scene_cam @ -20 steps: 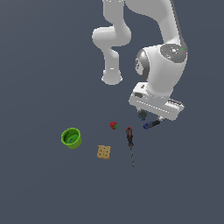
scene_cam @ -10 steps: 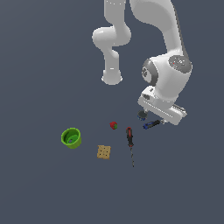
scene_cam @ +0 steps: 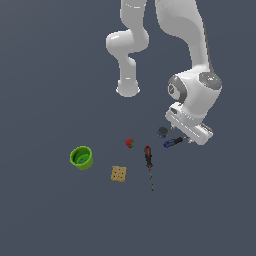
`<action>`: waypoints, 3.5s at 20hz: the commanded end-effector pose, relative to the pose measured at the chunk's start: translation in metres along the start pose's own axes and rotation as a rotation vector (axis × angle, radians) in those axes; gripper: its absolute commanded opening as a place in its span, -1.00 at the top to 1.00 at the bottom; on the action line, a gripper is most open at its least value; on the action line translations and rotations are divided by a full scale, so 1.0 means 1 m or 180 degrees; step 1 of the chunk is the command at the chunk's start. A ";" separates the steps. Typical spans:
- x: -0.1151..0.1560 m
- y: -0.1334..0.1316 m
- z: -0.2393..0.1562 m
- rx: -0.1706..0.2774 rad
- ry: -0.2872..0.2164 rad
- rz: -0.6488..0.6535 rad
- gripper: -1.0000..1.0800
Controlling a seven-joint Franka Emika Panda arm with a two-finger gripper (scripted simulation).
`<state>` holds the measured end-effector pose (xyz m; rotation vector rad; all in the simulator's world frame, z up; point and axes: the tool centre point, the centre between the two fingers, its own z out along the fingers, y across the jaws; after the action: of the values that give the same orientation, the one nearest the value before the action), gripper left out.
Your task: Pick up a designated object from a clutter of objects.
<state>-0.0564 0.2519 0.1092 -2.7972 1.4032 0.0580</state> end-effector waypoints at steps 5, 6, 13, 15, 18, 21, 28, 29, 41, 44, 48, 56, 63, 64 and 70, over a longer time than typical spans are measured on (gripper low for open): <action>-0.024 0.001 0.023 0.0010 0.0051 0.0406 -0.92; -0.027 0.001 0.026 0.0012 0.0059 0.0457 -0.92; -0.041 0.003 0.041 0.0027 0.0101 0.0722 -0.92; -0.044 0.003 0.043 0.0031 0.0108 0.0768 -0.92; -0.046 0.003 0.045 0.0034 0.0116 0.0812 -0.92; -0.047 0.003 0.046 0.0036 0.0119 0.0827 -0.92; -0.046 0.004 0.056 0.0033 0.0117 0.0818 -0.92; -0.046 0.004 0.060 0.0033 0.0117 0.0818 -0.92; -0.045 0.004 0.097 0.0034 0.0117 0.0828 -0.92; -0.045 0.004 0.097 0.0034 0.0117 0.0828 1.00; -0.045 0.004 0.097 0.0034 0.0117 0.0828 1.00; -0.042 0.004 0.092 0.0036 0.0117 0.0830 1.00; -0.023 0.006 0.064 0.0035 0.0114 0.0833 1.00; -0.019 0.007 0.058 0.0035 0.0114 0.0833 1.00; 0.015 0.010 0.010 0.0032 0.0112 0.0838 1.00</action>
<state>-0.0613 0.2427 0.0855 -2.6007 1.7644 0.0045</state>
